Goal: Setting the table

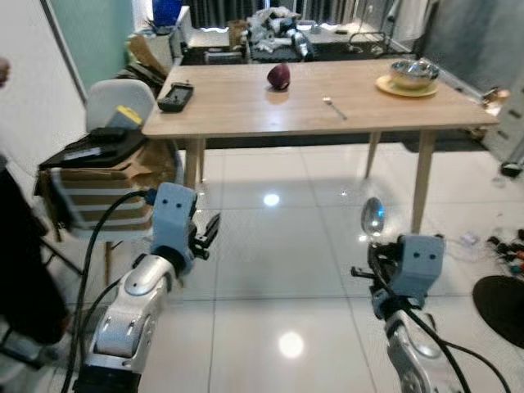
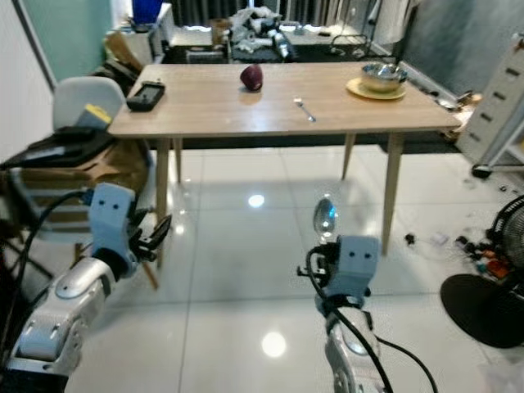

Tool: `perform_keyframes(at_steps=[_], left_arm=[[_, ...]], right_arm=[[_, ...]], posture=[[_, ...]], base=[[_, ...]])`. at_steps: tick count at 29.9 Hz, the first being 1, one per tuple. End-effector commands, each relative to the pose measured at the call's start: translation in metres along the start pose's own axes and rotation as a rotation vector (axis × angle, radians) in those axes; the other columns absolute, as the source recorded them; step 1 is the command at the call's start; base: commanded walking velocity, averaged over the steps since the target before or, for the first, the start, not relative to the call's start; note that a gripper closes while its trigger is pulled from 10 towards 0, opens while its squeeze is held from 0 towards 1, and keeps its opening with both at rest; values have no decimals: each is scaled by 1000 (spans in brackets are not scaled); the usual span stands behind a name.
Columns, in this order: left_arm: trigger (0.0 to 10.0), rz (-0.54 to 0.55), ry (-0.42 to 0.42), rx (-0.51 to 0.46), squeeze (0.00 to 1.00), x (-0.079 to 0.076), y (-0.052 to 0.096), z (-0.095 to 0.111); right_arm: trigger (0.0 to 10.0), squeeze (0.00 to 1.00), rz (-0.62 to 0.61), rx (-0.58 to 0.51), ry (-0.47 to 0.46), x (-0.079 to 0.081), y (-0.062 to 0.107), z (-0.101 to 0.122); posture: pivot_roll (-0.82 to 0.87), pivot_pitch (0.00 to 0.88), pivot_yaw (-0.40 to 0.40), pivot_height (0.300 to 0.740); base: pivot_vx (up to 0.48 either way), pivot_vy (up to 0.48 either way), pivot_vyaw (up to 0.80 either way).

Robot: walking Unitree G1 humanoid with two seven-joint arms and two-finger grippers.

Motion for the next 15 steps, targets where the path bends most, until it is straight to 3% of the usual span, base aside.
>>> perform_keyframes(at_steps=[1,9,15], left_arm=[[10000,3,-2,12,0,2,2,-4],[10000,2,-2,11,0,2,2,-4],[10000,2,1,9,0,2,2,-4]], right_arm=[[10000,0,-13,10,-2,-2,2,-4],[10000,0,-13,11,-2,-2,2,-4],[10000,0,-12,11,-4,-2,2,-4]], posture=[[69,70,66,740],[70,71,67,740],[70,72,67,740]], base=[[-281,0,0],[-268,0,0],[0,0,0]])
Point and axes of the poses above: a point about 5 cm out from each wrist's last joint towards the gripper, its own y axis pointing back from the gripper into the wrist, its own z axis along the axis of the wrist's last joint, x = y × z, the point moved 4 cm from there along -y, pointing out of the wrist towards the gripper, and after that the axes turned 6 degrees about y, right-handed, at the moved point
